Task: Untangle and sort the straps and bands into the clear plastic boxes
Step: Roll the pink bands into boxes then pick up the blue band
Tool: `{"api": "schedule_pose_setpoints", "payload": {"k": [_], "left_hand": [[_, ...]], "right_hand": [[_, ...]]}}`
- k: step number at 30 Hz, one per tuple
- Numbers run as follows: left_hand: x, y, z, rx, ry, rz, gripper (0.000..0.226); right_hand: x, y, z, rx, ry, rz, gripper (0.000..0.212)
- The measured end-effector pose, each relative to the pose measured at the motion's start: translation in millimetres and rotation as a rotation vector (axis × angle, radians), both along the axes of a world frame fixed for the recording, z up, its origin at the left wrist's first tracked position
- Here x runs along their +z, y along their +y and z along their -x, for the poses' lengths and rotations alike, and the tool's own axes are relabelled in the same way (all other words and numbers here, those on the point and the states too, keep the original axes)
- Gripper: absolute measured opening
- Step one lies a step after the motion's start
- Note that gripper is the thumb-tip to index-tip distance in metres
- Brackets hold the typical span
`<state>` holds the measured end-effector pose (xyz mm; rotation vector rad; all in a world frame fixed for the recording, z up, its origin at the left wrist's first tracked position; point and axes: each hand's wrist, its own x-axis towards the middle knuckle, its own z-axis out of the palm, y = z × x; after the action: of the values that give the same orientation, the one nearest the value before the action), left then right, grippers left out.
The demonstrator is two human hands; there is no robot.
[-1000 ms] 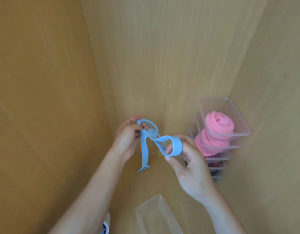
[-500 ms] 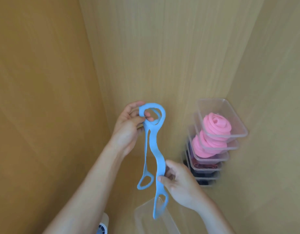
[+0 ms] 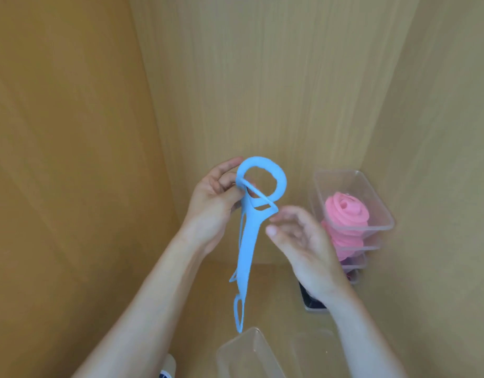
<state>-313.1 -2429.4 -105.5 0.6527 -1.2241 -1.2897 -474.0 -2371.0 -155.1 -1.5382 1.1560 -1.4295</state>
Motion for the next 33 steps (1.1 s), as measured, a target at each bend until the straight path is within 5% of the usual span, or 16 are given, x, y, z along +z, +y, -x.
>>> {"api": "schedule_pose_setpoints", "payload": {"k": [6,10,16,33], "left_hand": [[-5.7,5.1,6.0,0.011,-0.062,-0.012,0.032],[-8.7,6.9,2.5,-0.006,-0.072,-0.035,0.023],[-12.6,9.6,-0.2,-0.019,-0.149,-0.019,0.023],[-0.4,-3.9,5.9,-0.010,-0.063,-0.041,0.014]], "right_hand": [[25.8,-12.2,-17.0,-0.208,0.055,0.069,0.027],[25.1,-16.9,-15.5,-0.248,-0.101,0.020,0.012],[24.7,-20.8,-10.2,-0.253,-0.265,-0.013,0.019],[51.4,-30.6,-13.1,-0.217,-0.115,0.189,0.015]]}}
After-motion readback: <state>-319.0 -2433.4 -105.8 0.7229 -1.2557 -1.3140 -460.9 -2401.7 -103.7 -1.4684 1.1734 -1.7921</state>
